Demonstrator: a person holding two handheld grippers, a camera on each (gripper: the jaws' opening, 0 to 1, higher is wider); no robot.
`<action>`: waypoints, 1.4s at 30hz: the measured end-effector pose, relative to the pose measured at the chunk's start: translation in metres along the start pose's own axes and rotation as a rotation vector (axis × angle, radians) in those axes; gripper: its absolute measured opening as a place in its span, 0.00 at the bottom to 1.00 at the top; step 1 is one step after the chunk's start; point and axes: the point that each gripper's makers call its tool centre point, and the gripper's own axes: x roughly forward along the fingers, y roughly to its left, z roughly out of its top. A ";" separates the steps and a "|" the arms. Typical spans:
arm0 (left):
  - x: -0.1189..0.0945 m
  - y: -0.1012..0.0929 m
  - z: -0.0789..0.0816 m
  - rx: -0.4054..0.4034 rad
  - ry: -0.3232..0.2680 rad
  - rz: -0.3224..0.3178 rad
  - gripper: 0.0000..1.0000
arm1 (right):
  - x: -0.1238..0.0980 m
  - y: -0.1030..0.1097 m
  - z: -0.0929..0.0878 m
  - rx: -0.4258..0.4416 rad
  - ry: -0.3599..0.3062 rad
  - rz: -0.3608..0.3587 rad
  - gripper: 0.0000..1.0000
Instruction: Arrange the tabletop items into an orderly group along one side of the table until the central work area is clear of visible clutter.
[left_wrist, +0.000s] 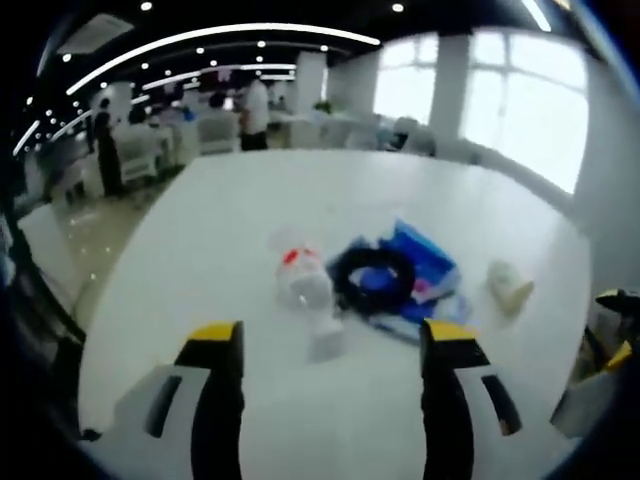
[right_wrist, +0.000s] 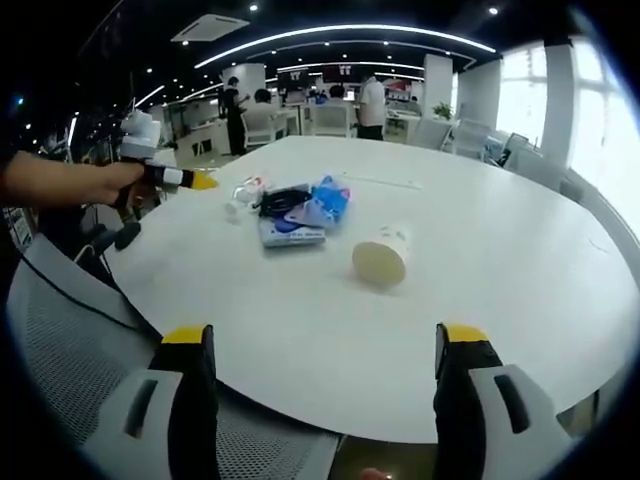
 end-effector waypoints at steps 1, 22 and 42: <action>0.002 0.001 0.000 -0.007 0.000 0.002 0.66 | 0.000 0.000 0.000 0.000 0.000 0.000 0.91; 0.036 0.005 -0.012 -0.057 0.090 0.014 0.46 | 0.001 0.002 -0.004 -0.004 0.028 0.013 0.87; 0.063 0.012 0.001 0.014 0.085 0.032 0.38 | 0.002 0.001 -0.006 -0.009 0.046 0.005 0.83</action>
